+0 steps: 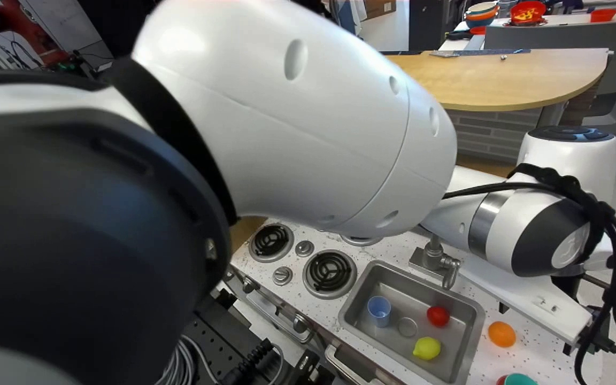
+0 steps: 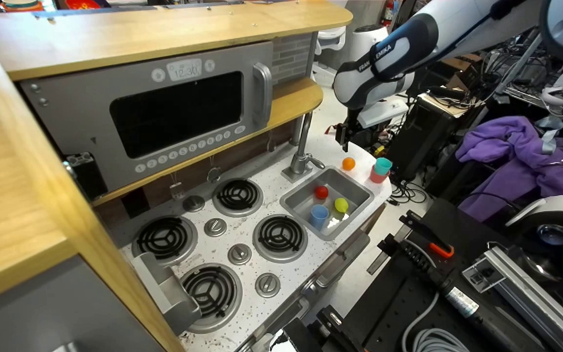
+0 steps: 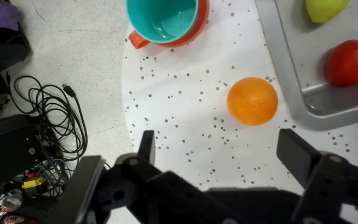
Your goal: Pick up the orange toy from the top of the stove and put it on the countertop.
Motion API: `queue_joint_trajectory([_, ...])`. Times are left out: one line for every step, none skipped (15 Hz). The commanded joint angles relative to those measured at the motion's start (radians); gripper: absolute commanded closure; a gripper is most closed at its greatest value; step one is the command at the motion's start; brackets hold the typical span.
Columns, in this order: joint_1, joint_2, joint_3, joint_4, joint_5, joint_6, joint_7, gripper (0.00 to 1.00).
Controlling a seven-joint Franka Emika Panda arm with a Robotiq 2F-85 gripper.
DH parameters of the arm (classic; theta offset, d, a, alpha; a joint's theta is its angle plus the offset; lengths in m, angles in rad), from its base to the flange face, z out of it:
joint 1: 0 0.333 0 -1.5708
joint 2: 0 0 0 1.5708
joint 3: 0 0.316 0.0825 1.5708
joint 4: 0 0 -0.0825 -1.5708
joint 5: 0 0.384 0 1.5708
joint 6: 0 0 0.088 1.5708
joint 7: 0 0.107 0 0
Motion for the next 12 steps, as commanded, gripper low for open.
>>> queue_joint_trajectory([-0.03, -0.166, 0.051, -0.243, 0.012, 0.097, -0.106, 0.0])
queue_joint_trajectory([-0.038, -0.195, 0.065, -0.289, 0.011, 0.111, -0.143, 0.0])
queue_joint_trajectory([-0.042, -0.224, 0.075, -0.334, 0.005, 0.116, -0.18, 0.0])
queue_joint_trajectory([-0.039, -0.247, 0.076, -0.372, 0.007, 0.116, -0.212, 0.0])
queue_joint_trajectory([-0.04, -0.276, 0.083, -0.417, 0.002, 0.115, -0.245, 0.0])
queue_joint_trajectory([-0.036, -0.305, 0.086, -0.464, -0.003, 0.113, -0.274, 0.0])
queue_joint_trajectory([-0.033, -0.333, 0.092, -0.509, -0.008, 0.113, -0.303, 0.0])
queue_joint_trajectory([-0.03, -0.358, 0.095, -0.553, -0.01, 0.123, -0.322, 0.0])
queue_joint_trajectory([-0.024, -0.386, 0.098, -0.6, -0.016, 0.132, -0.34, 0.0])
queue_joint_trajectory([-0.018, -0.411, 0.1, -0.644, -0.02, 0.141, -0.35, 0.0])
queue_joint_trajectory([-0.005, -0.437, 0.096, -0.692, -0.022, 0.158, -0.339, 0.0])
queue_joint_trajectory([-0.017, -0.337, 0.092, -0.54, -0.004, 0.099, -0.325, 0.0])
